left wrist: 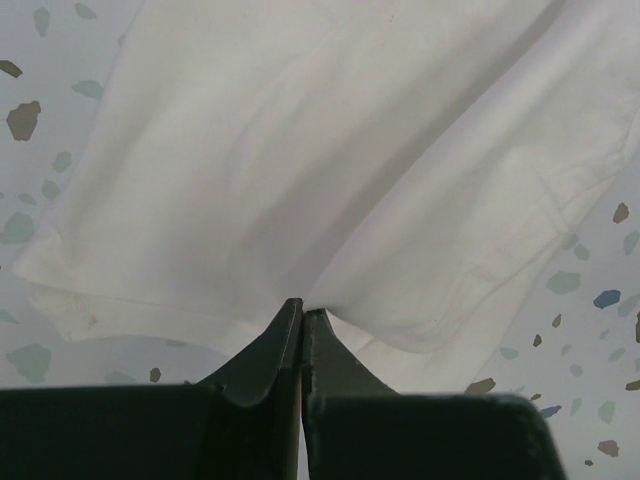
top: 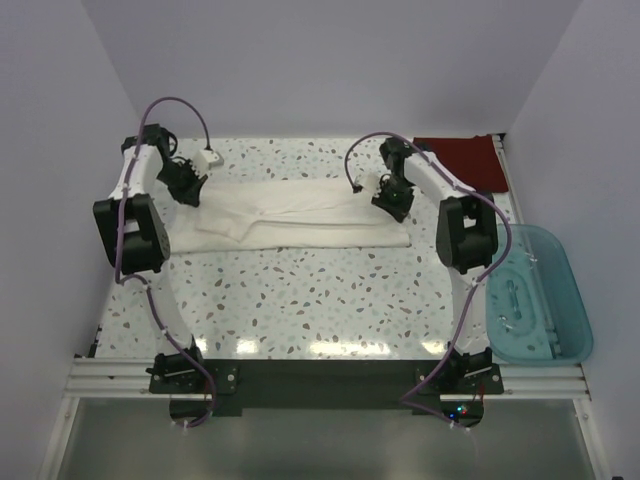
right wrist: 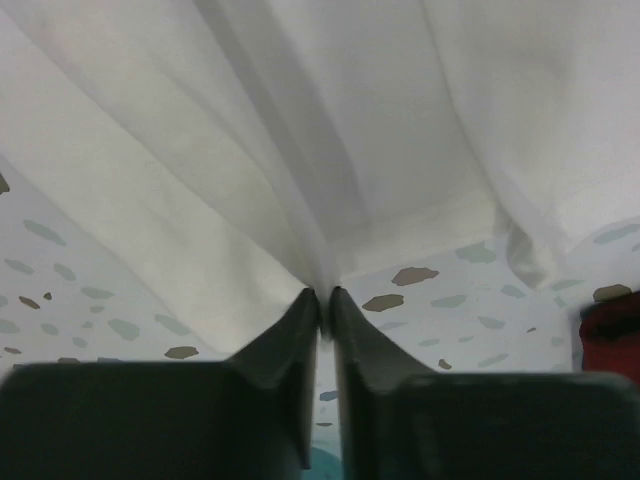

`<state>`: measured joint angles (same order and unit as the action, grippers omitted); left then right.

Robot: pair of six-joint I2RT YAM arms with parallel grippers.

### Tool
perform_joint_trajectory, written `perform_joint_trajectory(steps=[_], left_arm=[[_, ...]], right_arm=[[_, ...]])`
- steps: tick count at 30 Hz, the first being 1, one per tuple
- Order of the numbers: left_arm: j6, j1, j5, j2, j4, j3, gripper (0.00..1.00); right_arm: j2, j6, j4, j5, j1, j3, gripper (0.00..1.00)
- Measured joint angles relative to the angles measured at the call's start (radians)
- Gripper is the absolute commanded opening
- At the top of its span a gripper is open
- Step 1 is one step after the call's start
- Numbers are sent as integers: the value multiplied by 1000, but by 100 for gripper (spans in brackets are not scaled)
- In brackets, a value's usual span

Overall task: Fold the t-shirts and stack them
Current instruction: Fold the tshirt

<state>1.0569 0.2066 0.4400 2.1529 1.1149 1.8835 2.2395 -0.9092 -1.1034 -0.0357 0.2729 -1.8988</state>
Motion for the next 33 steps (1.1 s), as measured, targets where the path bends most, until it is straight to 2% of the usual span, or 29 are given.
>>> perform_joint_trajectory(steps=[2,3,7,13,18,25,33], left_arm=[[-13,-3,-7,13,-7,12,15],[-29,-4,-11,19,-17,16,34],[-97,14,-11,23,-36,26,57],[-185,124,29,-53,-55,-47,59],[-233,187,47,-166,-64,-225,58],[-306,173,34,-179,-151,-412,58],[-344,173,-48,-187,-256,-517,51]], right_arm=[[0,14,4,16,0,-3,38],[0,26,8,25,-1,-7,46],[-1,85,15,40,-18,-24,48],[-29,217,-24,-13,-86,-19,43],[-82,304,-41,-89,-126,36,28],[-85,381,-24,-145,-112,92,32],[-62,402,59,-94,-98,209,33]])
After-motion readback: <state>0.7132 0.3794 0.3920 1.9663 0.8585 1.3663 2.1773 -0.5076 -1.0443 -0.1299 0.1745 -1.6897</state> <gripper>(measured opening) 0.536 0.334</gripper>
